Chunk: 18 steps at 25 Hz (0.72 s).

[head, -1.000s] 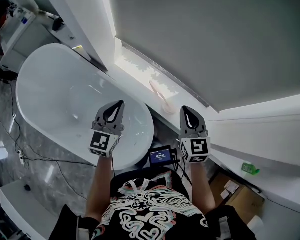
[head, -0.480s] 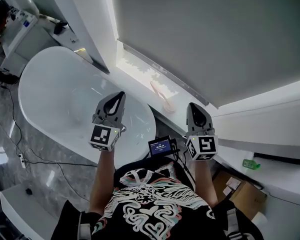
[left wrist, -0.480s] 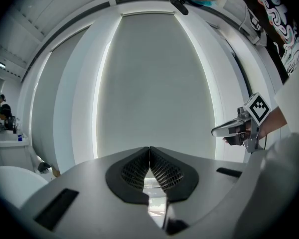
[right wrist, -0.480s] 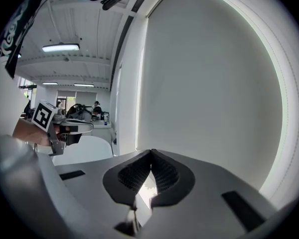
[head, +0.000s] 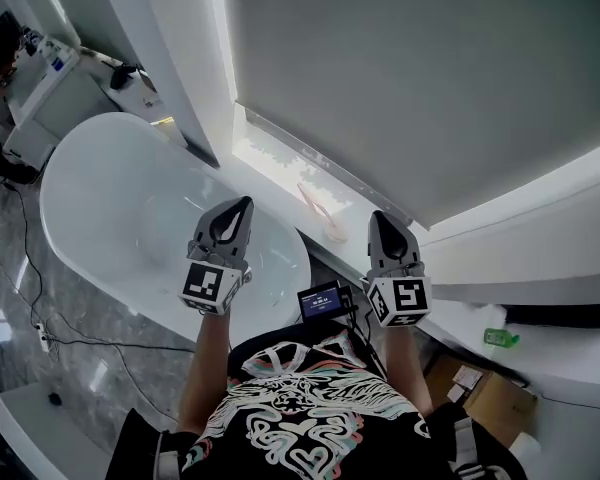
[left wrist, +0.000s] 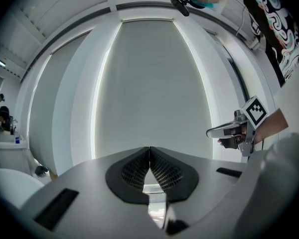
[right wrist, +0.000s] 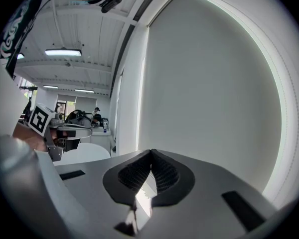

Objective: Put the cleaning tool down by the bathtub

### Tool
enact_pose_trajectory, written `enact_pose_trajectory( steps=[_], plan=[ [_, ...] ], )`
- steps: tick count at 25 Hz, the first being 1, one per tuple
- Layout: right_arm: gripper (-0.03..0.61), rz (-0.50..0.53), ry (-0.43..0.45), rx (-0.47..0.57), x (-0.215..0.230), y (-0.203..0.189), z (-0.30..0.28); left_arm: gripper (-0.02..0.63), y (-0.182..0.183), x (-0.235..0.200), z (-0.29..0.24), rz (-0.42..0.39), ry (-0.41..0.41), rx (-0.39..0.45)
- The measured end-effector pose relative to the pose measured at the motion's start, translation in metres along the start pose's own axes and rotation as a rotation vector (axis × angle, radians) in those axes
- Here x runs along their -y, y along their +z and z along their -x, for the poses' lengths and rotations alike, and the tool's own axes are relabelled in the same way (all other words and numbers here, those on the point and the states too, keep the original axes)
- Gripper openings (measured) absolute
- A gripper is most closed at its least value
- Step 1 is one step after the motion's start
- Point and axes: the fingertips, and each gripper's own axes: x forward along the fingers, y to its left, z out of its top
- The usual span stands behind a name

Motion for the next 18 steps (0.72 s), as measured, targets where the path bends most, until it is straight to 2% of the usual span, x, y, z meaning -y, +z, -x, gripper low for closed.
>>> enact_pose_trajectory(
  steps=[15,18],
  plan=[
    [0.027,-0.016,0.009,0.005,0.011,-0.001,0.015,0.017,0.006,0.009,0.014,-0.004,0.029,0.021],
    [0.027,-0.017,0.02,0.007,0.01,-0.002,0.016,0.017,0.008,0.009,0.015,-0.006,0.067,0.016]
  ],
)
